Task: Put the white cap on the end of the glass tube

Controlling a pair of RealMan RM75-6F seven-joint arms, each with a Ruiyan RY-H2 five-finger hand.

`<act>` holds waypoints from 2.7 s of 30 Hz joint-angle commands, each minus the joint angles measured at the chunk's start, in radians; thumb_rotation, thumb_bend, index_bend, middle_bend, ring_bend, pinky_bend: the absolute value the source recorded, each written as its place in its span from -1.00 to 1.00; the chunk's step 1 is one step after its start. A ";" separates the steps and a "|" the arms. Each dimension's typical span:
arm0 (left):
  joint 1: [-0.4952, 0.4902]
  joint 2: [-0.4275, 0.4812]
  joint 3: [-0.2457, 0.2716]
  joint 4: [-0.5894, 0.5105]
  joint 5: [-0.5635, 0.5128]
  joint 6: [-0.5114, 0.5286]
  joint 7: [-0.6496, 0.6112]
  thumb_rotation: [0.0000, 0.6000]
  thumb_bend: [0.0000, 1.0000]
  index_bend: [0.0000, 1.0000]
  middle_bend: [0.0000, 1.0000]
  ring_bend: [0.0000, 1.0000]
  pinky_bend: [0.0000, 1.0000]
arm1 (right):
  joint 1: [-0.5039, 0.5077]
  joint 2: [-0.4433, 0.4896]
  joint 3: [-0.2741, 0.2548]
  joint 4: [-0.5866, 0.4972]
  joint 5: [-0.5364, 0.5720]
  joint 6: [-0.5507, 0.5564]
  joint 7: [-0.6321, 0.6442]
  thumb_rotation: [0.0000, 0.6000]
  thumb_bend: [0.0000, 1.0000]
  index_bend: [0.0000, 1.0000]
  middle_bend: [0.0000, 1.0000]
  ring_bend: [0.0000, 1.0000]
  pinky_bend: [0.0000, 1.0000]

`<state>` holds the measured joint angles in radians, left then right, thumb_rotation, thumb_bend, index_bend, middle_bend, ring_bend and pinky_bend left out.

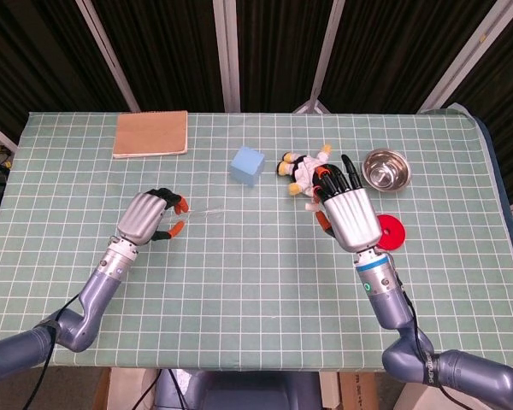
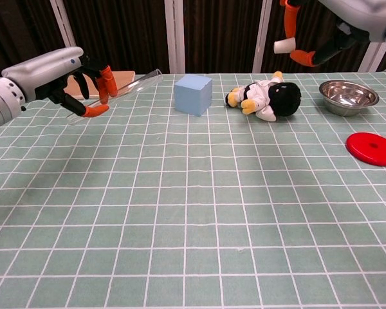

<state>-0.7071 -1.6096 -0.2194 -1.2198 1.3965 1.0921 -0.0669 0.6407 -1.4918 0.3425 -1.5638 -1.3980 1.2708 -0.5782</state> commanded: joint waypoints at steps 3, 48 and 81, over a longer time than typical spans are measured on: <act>-0.009 -0.023 -0.014 -0.019 -0.022 0.002 0.032 1.00 0.50 0.07 0.13 -0.30 -0.15 | 0.029 -0.016 -0.007 0.030 -0.022 0.002 -0.018 1.00 -0.18 0.19 -0.53 -0.60 -0.84; -0.032 -0.192 -0.032 0.082 -0.012 0.095 -0.024 1.00 0.50 0.04 0.10 -0.32 -0.15 | 0.190 -0.085 -0.030 0.163 -0.119 -0.043 -0.063 1.00 -0.18 0.19 -0.53 -0.60 -0.84; -0.049 -0.221 -0.059 0.042 -0.032 0.112 0.010 1.00 0.50 0.04 0.10 -0.32 -0.15 | 0.207 -0.104 -0.047 0.150 -0.090 -0.031 -0.092 1.00 -0.19 0.19 -0.53 -0.60 -0.84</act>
<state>-0.7560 -1.8308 -0.2785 -1.1773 1.3647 1.2038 -0.0572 0.8476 -1.5957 0.2956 -1.4136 -1.4882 1.2394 -0.6701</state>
